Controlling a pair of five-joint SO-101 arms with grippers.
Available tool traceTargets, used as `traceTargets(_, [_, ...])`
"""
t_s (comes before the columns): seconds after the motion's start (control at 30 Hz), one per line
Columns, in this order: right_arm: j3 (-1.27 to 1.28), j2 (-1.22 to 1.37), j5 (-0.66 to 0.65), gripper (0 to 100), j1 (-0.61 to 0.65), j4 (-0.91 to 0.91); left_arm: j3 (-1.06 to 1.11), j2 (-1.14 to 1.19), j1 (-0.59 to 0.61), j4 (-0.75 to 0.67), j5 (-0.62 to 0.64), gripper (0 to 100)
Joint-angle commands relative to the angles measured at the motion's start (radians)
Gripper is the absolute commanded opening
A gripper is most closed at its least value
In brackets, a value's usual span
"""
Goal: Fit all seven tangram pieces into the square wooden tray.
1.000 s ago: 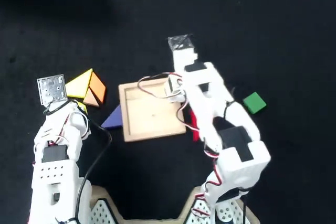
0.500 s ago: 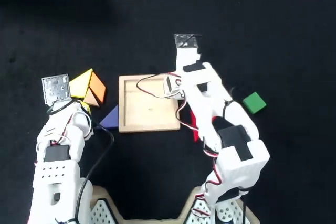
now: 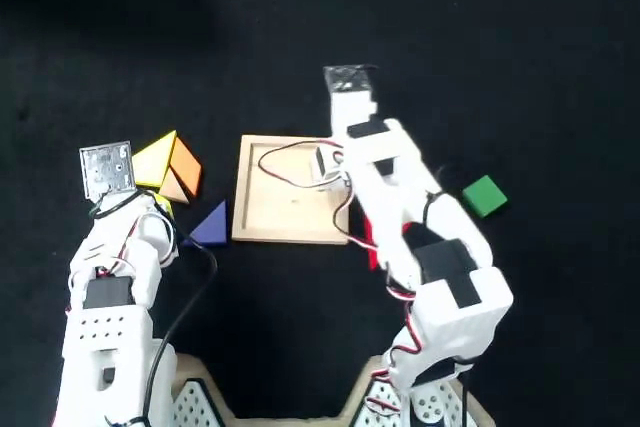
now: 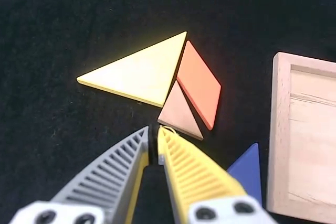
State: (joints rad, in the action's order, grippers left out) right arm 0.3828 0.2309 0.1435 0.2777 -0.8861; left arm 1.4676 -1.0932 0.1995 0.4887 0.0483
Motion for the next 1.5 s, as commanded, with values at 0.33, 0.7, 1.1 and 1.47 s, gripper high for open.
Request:
traceTargets(0.33, [0.067,-0.602,-0.196,14.9,-0.153,-0.153,-0.002,-0.020,-0.015,-0.017,0.002,5])
traceTargets(0.7, [0.177,-0.507,-0.189,14.9,-0.250,0.011,-0.022,-0.008,-0.131,-0.017,-0.123,5])
traceTargets(1.1, [0.165,-0.272,-0.120,14.8,-0.250,0.167,-0.515,0.465,-0.110,0.021,-0.261,5])
traceTargets(1.47, [0.166,-0.266,-0.121,14.8,-0.249,0.189,-1.257,1.143,0.116,0.428,-0.730,22])
